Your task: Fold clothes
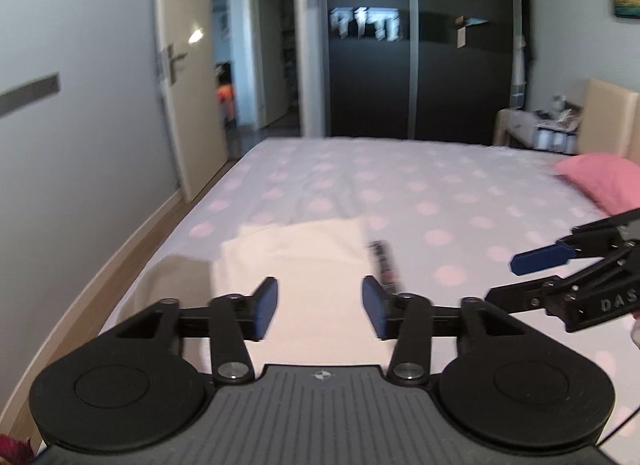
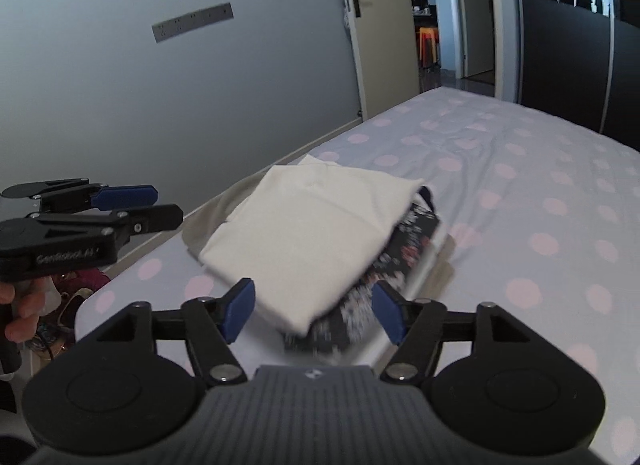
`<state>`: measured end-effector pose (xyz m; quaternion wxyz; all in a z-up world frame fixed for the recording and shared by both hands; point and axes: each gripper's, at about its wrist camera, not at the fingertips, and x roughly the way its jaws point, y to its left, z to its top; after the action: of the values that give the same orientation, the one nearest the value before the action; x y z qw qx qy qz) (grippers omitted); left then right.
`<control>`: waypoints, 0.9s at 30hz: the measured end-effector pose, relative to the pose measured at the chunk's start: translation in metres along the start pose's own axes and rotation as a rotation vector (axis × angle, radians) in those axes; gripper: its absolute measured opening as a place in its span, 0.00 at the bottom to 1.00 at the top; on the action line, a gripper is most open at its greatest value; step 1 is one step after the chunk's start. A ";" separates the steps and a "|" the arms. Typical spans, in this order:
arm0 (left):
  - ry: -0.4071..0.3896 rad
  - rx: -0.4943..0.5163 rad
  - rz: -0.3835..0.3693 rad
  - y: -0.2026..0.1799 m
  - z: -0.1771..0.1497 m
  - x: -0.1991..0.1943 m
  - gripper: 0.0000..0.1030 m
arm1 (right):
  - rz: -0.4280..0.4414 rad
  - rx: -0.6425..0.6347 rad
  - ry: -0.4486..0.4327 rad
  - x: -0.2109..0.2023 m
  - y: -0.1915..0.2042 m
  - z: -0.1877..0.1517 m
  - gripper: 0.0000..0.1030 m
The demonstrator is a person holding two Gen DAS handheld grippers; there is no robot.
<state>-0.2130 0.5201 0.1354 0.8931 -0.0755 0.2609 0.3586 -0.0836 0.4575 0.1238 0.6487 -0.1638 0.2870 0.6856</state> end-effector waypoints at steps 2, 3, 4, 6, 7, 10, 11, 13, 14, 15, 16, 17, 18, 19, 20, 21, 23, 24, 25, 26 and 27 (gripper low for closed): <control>-0.025 0.014 -0.046 -0.026 0.001 -0.028 0.46 | -0.005 0.000 -0.019 -0.046 0.001 -0.013 0.71; -0.037 0.017 -0.070 -0.039 0.001 -0.042 0.47 | -0.008 0.000 -0.029 -0.069 0.002 -0.020 0.73; -0.048 0.020 -0.094 -0.052 0.000 -0.055 0.47 | -0.011 0.001 -0.038 -0.092 0.003 -0.027 0.74; -0.071 0.026 -0.141 -0.078 0.000 -0.083 0.48 | -0.031 -0.002 -0.057 -0.139 0.004 -0.043 0.75; -0.084 0.030 -0.166 -0.091 0.000 -0.096 0.51 | -0.045 -0.004 -0.065 -0.162 0.004 -0.052 0.76; -0.124 0.047 -0.259 -0.129 -0.001 -0.133 0.56 | -0.091 -0.001 -0.090 -0.232 0.004 -0.079 0.78; -0.131 0.046 -0.305 -0.141 -0.001 -0.143 0.57 | -0.107 0.007 -0.099 -0.253 0.003 -0.088 0.78; -0.146 0.043 -0.398 -0.163 -0.002 -0.164 0.58 | -0.141 0.027 -0.116 -0.296 0.001 -0.107 0.79; -0.151 0.040 -0.447 -0.174 -0.003 -0.172 0.59 | -0.163 0.038 -0.123 -0.316 -0.001 -0.117 0.81; -0.152 0.035 -0.501 -0.184 -0.005 -0.177 0.60 | -0.188 0.050 -0.129 -0.336 -0.002 -0.126 0.82; -0.152 0.029 -0.555 -0.193 -0.007 -0.182 0.63 | -0.215 0.063 -0.132 -0.353 -0.005 -0.137 0.82; -0.153 0.023 -0.609 -0.203 -0.008 -0.187 0.67 | -0.242 0.078 -0.134 -0.371 -0.007 -0.148 0.83; -0.154 0.017 -0.664 -0.212 -0.010 -0.192 0.68 | -0.269 0.096 -0.134 -0.387 -0.010 -0.160 0.84; -0.152 0.015 -0.713 -0.222 -0.012 -0.195 0.70 | -0.296 0.120 -0.133 -0.401 -0.013 -0.173 0.84; -0.146 0.020 -0.752 -0.233 -0.017 -0.195 0.71 | -0.321 0.147 -0.130 -0.413 -0.017 -0.186 0.85; -0.140 0.023 -0.789 -0.244 -0.022 -0.194 0.71 | -0.346 0.175 -0.127 -0.424 -0.022 -0.199 0.86; -0.136 0.025 -0.851 -0.265 -0.035 -0.187 0.71 | -0.403 0.229 -0.130 -0.442 -0.031 -0.230 0.86; -0.138 0.024 -0.869 -0.274 -0.042 -0.182 0.71 | -0.434 0.255 -0.132 -0.449 -0.035 -0.246 0.86; -0.139 0.021 -0.882 -0.283 -0.049 -0.177 0.71 | -0.469 0.285 -0.137 -0.455 -0.040 -0.263 0.86; -0.136 0.016 -0.885 -0.293 -0.058 -0.170 0.71 | -0.504 0.319 -0.146 -0.461 -0.045 -0.281 0.86; -0.134 0.011 -0.886 -0.302 -0.066 -0.164 0.71 | -0.535 0.356 -0.157 -0.466 -0.051 -0.299 0.86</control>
<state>-0.1343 0.1787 0.1484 0.9758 -0.1517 0.1470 -0.0560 -0.0288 -0.0949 0.1597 0.8443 -0.0641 0.2981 0.4407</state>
